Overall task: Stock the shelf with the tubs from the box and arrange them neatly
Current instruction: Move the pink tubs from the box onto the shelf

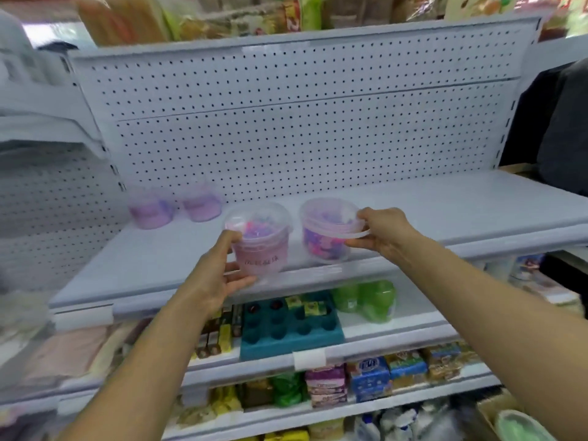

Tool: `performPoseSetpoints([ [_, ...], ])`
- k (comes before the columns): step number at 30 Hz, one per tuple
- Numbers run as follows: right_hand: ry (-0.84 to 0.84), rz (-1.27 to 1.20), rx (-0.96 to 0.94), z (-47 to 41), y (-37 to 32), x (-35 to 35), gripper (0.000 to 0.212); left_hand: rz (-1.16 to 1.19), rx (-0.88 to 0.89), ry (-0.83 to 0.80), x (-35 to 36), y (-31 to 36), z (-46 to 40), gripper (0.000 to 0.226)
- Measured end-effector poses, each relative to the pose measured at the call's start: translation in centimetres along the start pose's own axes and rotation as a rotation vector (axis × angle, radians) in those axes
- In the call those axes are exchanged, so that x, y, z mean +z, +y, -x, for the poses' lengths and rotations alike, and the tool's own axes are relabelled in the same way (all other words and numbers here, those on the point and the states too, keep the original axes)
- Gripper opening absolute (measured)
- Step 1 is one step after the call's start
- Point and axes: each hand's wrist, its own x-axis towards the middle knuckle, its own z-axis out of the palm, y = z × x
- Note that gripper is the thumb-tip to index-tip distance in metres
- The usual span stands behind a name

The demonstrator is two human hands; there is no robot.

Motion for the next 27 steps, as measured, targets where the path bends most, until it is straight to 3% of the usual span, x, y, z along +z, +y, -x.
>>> performPoseSetpoints([
  [7, 0.005, 0.135, -0.012, -3.6, 1.0, 6.8, 0.017, -0.011, -0.012, 0.022, -6.3, 2.6, -5.6, 0.053],
  [12, -0.02, 0.608, -0.138, -3.6, -0.5, 6.6, 0.017, 0.0, -0.011, -0.012, -8.2, 3.6, -8.5, 0.051],
  [14, -0.01, 0.668, -0.129, -3.8, -1.3, 6.5, 0.02, 0.02, -0.017, -0.033, -8.3, 3.8, -9.3, 0.043],
  [18, -0.015, 0.359, -0.054, -4.1, -3.3, 7.0, 0.028, 0.036, -0.025, -0.059, -7.9, 4.0, -10.2, 0.042],
  [21, -0.091, 0.138, -0.203, -4.5, -4.1, 7.7, 0.031, 0.051, -0.025, -0.054, -7.8, 4.1, -10.3, 0.044],
  [22, -0.125, 0.196, -0.296, -4.7, -4.0, 7.6, 0.034, 0.052, -0.025, -0.049, -7.8, 4.1, -10.3, 0.045],
  [24, -0.284, 0.537, -0.474, -5.0, -3.5, 7.2, 0.037, 0.052, -0.022, -0.038, -7.9, 4.1, -10.3, 0.046],
  [27, -0.542, 1.076, -0.417, -5.5, -2.5, 6.6, 0.052, 0.054, -0.023, -0.014, -7.9, 4.2, -10.2, 0.046],
])
